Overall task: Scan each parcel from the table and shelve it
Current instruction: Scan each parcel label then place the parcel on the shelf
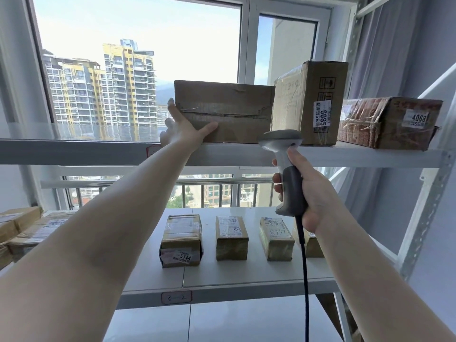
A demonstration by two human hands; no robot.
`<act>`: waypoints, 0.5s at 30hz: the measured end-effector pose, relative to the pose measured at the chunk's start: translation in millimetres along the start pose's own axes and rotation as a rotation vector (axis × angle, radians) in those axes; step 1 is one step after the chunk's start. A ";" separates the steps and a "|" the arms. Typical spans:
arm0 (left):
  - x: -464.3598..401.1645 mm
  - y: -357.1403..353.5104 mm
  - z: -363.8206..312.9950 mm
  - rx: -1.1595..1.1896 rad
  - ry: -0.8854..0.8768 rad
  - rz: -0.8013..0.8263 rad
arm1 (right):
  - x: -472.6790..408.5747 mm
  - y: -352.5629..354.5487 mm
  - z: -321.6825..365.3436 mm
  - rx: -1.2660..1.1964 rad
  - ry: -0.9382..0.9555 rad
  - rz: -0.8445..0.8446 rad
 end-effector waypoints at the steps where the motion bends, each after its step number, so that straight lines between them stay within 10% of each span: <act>1: 2.8 -0.1 1.0 0.004 0.005 -0.007 | 1.4 -0.2 0.2 0.001 0.001 0.000; 9: 65.3 -9.9 38.0 0.500 -0.193 -0.188 | 24.7 1.1 -11.0 0.026 -0.053 -0.019; 15: 141.6 -36.7 94.3 0.822 0.047 0.261 | 69.8 12.0 -36.0 0.037 -0.166 -0.070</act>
Point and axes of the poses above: each hand's wrist, its own x-axis away from the middle knuckle, its own y-axis out of the back of the hand, z = x × y, the point moved 1 cm from there along -x, towards the middle knuckle, and after that the axes turned 13 degrees about y, right-handed, at the moved point
